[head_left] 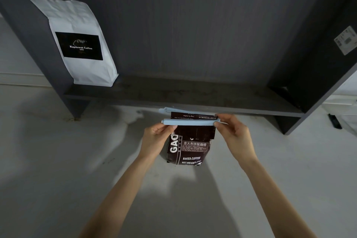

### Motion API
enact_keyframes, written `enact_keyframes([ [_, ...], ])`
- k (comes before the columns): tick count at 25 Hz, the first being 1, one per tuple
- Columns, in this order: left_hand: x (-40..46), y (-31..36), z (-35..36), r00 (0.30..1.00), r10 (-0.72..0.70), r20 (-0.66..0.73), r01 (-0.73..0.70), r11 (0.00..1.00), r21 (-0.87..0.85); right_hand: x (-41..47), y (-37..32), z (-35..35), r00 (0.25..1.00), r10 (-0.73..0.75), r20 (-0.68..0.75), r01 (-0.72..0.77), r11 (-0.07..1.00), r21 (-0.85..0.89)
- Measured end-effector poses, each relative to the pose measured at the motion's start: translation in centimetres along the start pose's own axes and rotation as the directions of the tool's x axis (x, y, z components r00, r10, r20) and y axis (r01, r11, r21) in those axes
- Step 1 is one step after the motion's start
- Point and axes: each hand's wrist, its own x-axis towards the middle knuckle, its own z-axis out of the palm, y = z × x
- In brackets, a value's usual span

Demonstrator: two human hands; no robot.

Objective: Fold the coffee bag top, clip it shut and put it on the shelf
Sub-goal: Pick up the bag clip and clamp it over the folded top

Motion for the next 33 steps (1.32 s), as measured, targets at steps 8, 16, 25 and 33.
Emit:
enact_keyframes([
  [8, -0.1, -0.2, -0.3, 1.000, -0.031, -0.005, 0.031, 1.000, 0.001, -0.3, 0.1, 0.3, 0.999, 0.005, 0.050, -0.007, 1.000, 0.021],
  [16, -0.2, 0.0, -0.1, 1.000, 0.003, 0.014, -0.003, 1.000, -0.012, -0.6, 0.4, 1.2, 0.999, 0.022, -0.026, -0.020, 0.998, 0.052],
  [25, -0.4, 0.8, -0.9, 0.988, 0.019, 0.151, -0.009, 0.998, -0.065, -0.4, 0.7, 1.6, 0.999, 0.000, -0.036, -0.001, 1.000, -0.019],
  [33, -0.8, 0.5, -0.2, 0.998, 0.023, 0.064, -0.014, 0.990, -0.138, -0.7, 0.6, 1.5, 1.000, -0.001, -0.031, 0.001, 1.000, 0.003],
])
